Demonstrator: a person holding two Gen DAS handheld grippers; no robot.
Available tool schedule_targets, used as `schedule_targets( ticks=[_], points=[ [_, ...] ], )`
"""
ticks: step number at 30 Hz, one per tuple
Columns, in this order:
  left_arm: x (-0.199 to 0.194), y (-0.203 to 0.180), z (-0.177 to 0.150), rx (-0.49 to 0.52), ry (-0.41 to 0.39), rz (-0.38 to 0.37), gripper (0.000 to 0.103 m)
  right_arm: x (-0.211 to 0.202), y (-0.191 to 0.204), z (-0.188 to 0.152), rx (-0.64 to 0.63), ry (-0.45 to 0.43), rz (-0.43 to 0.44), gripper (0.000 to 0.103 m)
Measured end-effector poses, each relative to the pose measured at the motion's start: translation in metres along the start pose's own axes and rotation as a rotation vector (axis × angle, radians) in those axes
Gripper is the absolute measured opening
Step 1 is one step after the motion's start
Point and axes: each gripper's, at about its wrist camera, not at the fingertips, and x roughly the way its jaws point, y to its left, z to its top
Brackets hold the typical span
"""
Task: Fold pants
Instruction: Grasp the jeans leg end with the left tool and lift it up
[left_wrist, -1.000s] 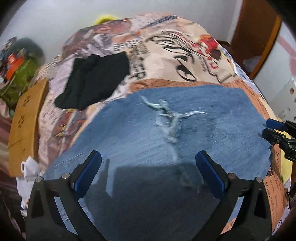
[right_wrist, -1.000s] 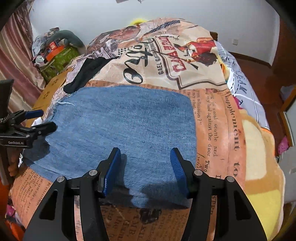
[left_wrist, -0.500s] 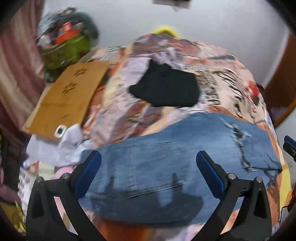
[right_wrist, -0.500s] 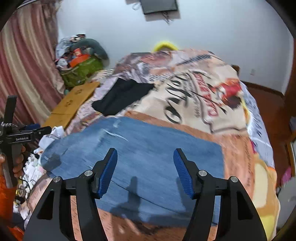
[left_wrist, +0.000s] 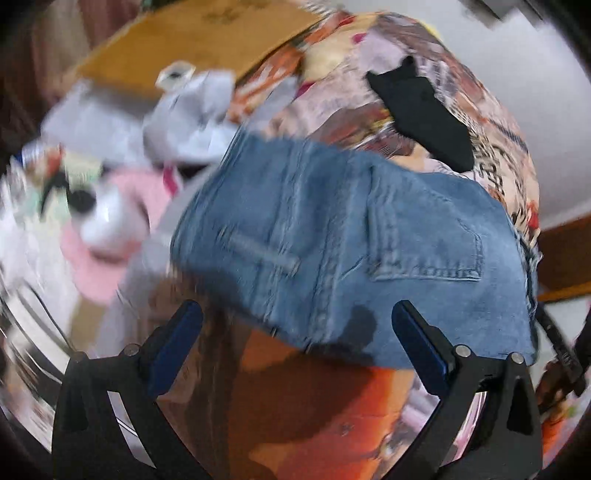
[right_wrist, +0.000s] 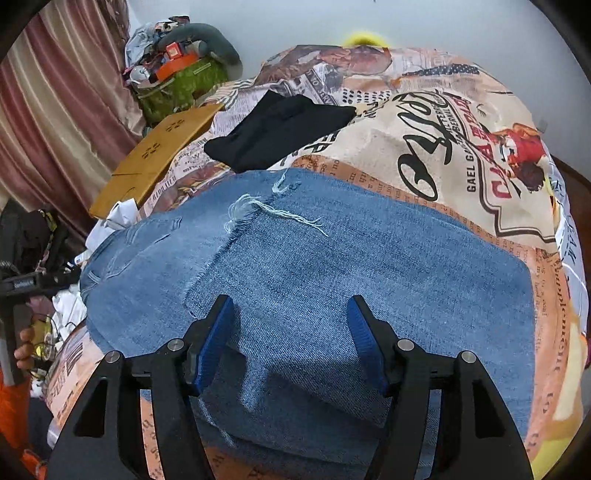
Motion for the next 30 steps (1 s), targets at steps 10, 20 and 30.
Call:
schedule_targets(
  ticks=[10, 20, 30],
  points=[
    [0.04, 0.046, -0.006, -0.245, 0.12, -0.251, 0.103, 0.001, -0.001, 0.001, 0.004, 0.003, -0.003, 0.061],
    [0.072, 0.043, 0.028, -0.233, 0.088, -0.279, 0.096, 0.002, 0.0, 0.003, 0.004, 0.006, -0.01, 0.062],
    [0.031, 0.029, 0.04, -0.143, -0.136, -0.076, 0.035, 0.001, -0.002, 0.003, 0.013, 0.005, -0.017, 0.062]
  ],
)
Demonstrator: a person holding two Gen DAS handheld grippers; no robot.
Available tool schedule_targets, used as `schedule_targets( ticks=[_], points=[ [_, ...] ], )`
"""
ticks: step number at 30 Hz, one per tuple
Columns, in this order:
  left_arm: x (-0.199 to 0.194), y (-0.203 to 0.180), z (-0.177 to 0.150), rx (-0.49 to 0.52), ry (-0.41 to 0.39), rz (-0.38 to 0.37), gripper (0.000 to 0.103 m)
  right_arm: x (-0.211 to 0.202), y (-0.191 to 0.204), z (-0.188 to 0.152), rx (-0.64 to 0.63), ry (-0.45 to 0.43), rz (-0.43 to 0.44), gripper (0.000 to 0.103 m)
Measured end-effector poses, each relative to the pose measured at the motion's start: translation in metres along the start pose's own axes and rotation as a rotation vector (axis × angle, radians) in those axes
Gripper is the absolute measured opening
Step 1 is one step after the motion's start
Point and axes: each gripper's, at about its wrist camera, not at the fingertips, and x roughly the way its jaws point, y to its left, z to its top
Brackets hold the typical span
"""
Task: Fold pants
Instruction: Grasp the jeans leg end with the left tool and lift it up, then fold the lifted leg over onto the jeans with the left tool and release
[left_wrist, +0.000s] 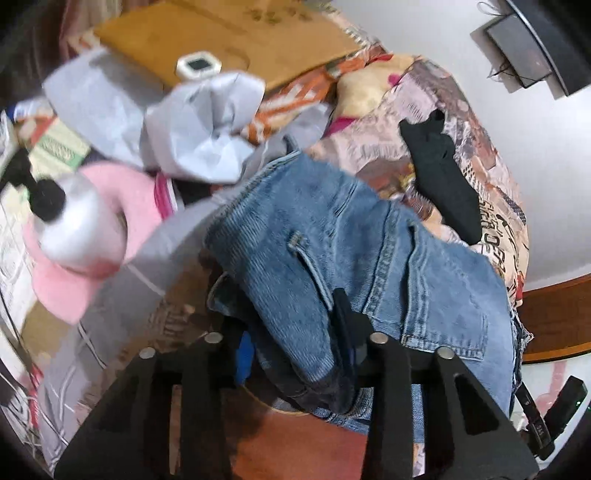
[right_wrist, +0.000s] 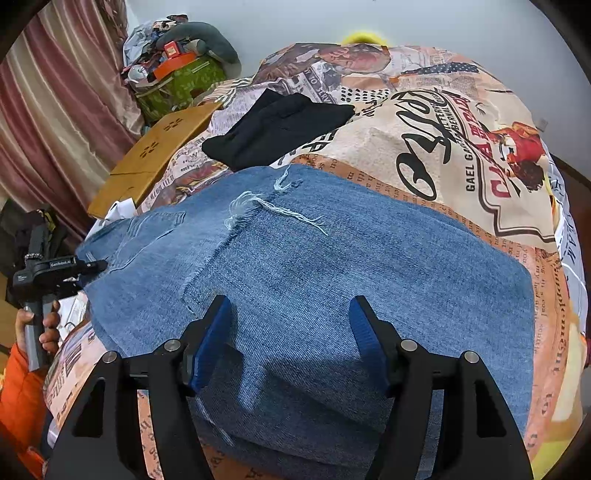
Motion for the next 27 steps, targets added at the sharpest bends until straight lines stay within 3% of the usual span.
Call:
schedule_targets(
  ticks=[6, 10, 14, 19, 23, 27],
  points=[
    [-0.04, -0.051, 0.007, 0.223, -0.194, 0.164, 0.027, -0.014, -0.01, -0.004, 0.042, -0.032, -0.009, 0.062],
    [-0.076, -0.096, 0.027, 0.327, -0.323, 0.19, 0.023, -0.031, -0.023, -0.011, 0.075, -0.063, -0.028, 0.062],
    [-0.113, -0.164, 0.041, 0.481, -0.474, 0.206, 0.021, -0.046, -0.043, -0.021, 0.112, -0.08, -0.068, 0.062],
    [-0.151, -0.257, 0.028, 0.666, -0.614, 0.122, 0.02, -0.062, -0.069, -0.036, 0.18, -0.099, -0.082, 0.062],
    [-0.163, -0.319, 0.004, 0.777, -0.651, 0.024, 0.02, -0.051, -0.086, -0.05, 0.22, -0.042, -0.072, 0.063],
    [-0.157, -0.376, -0.027, 0.886, -0.629, -0.074, 0.017, -0.048, -0.091, -0.058, 0.221, -0.061, -0.034, 0.063]
  ],
)
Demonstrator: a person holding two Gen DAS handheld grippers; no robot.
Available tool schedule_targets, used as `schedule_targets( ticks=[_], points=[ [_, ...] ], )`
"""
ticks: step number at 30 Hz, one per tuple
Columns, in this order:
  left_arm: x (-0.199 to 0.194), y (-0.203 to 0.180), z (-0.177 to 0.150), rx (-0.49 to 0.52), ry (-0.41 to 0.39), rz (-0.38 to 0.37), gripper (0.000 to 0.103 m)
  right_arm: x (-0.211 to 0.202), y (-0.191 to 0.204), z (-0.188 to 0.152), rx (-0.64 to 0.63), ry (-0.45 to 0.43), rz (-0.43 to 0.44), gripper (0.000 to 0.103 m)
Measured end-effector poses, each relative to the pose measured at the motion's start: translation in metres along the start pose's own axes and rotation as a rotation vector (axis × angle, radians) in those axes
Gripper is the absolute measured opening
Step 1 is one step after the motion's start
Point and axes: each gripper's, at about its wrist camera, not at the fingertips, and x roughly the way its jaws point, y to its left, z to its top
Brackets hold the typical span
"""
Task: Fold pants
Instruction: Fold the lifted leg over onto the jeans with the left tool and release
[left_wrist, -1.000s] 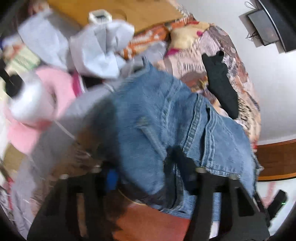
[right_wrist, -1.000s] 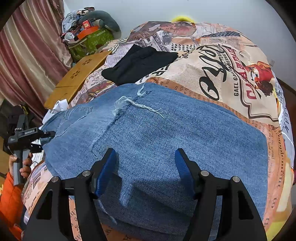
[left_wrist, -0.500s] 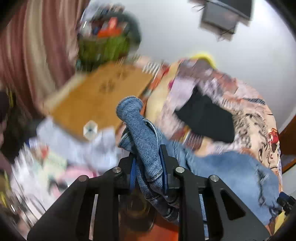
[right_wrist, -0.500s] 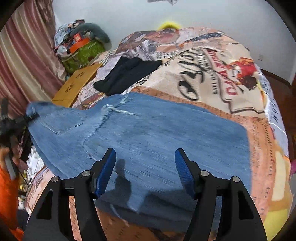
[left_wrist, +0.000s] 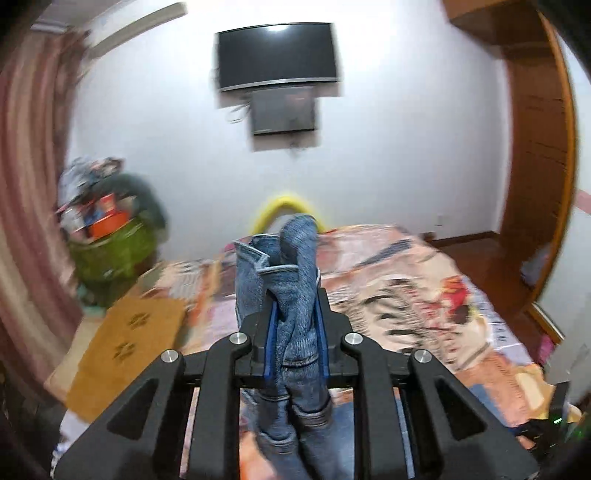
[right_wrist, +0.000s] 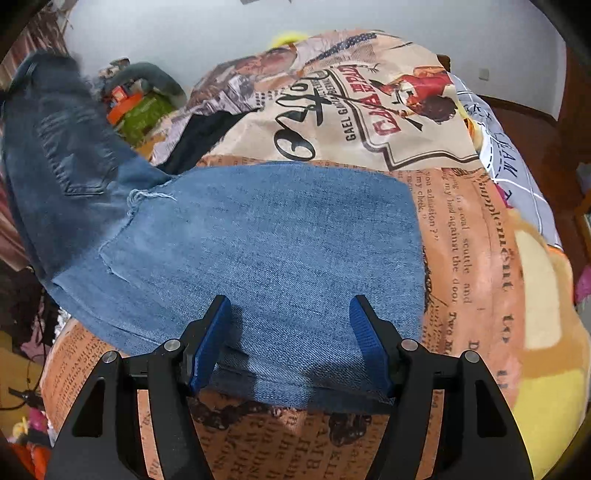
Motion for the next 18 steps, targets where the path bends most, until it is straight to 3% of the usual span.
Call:
schedule_targets(
  ticks=[6, 12, 18],
  points=[
    [0.021, -0.083, 0.01, 0.066, 0.034, -0.169, 0.014, 0.001, -0.003, 0.0, 0.01, -0.006, 0.031, 0.066],
    [0.047, -0.159, -0.009, 0.109, 0.151, -0.357, 0.013, -0.003, -0.005, -0.001, 0.019, -0.012, 0.042, 0.066],
    [0.064, -0.217, -0.05, 0.235, 0.324, -0.493, 0.014, -0.024, -0.012, -0.01, 0.035, -0.044, 0.036, 0.064]
  ],
)
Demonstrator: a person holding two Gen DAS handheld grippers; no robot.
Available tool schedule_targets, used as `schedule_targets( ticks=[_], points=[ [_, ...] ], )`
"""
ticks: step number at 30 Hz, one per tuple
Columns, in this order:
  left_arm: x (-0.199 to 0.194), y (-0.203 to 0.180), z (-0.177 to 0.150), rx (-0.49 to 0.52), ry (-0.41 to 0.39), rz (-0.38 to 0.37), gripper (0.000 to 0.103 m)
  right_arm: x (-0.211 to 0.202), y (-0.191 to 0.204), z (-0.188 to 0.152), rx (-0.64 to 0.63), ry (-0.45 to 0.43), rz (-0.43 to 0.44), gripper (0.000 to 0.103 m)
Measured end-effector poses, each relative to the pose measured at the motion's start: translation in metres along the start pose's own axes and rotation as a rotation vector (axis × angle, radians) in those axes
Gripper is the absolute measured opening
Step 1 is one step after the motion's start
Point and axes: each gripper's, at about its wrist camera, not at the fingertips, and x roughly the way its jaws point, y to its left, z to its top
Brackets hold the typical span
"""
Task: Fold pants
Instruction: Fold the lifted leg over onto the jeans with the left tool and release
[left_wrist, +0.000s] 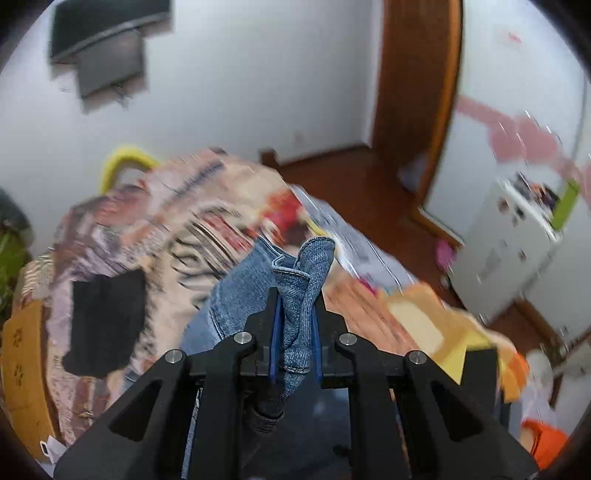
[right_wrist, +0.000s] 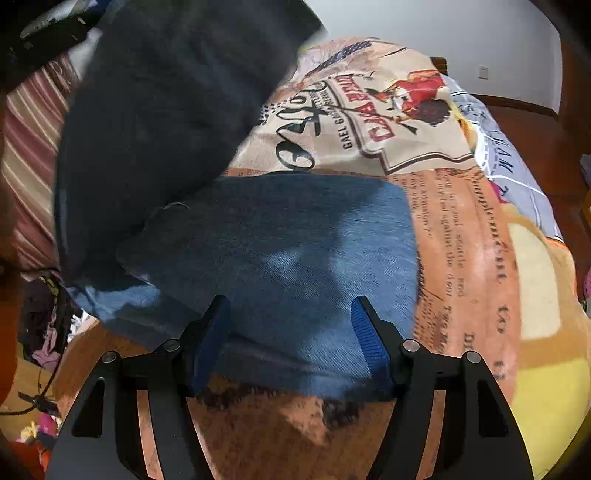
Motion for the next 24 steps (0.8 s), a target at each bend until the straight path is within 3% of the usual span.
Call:
schedule_targets(
  ticks=[5, 8, 10, 13, 17, 20, 24],
  points=[
    [0.017, -0.02, -0.01, 0.031, 0.12, -0.108, 0.02, -0.014, -0.006, -0.006, 0.016, -0.018, -0.032, 0.064],
    [0.015, -0.027, -0.012, 0.025, 0.137, -0.155, 0.036, -0.017, -0.008, -0.011, 0.025, -0.017, -0.035, 0.064],
    [0.005, -0.027, -0.011, 0.029, 0.099, -0.138, 0.06, -0.018, -0.007, -0.013, 0.026, -0.012, -0.039, 0.064],
    [-0.008, -0.015, -0.006, 0.036, 0.005, -0.044, 0.064, -0.018, -0.008, -0.016, 0.034, -0.002, -0.04, 0.064],
    [-0.004, 0.021, -0.002, 0.011, -0.007, 0.068, 0.078, -0.019, -0.008, -0.018, 0.048, 0.004, -0.046, 0.064],
    [0.006, 0.056, -0.006, 0.002, 0.003, 0.18, 0.086, -0.018, -0.007, -0.02, 0.054, 0.011, -0.047, 0.064],
    [0.031, 0.105, -0.015, -0.031, 0.094, 0.268, 0.088, -0.016, -0.004, -0.026, 0.064, 0.029, -0.047, 0.064]
  ],
)
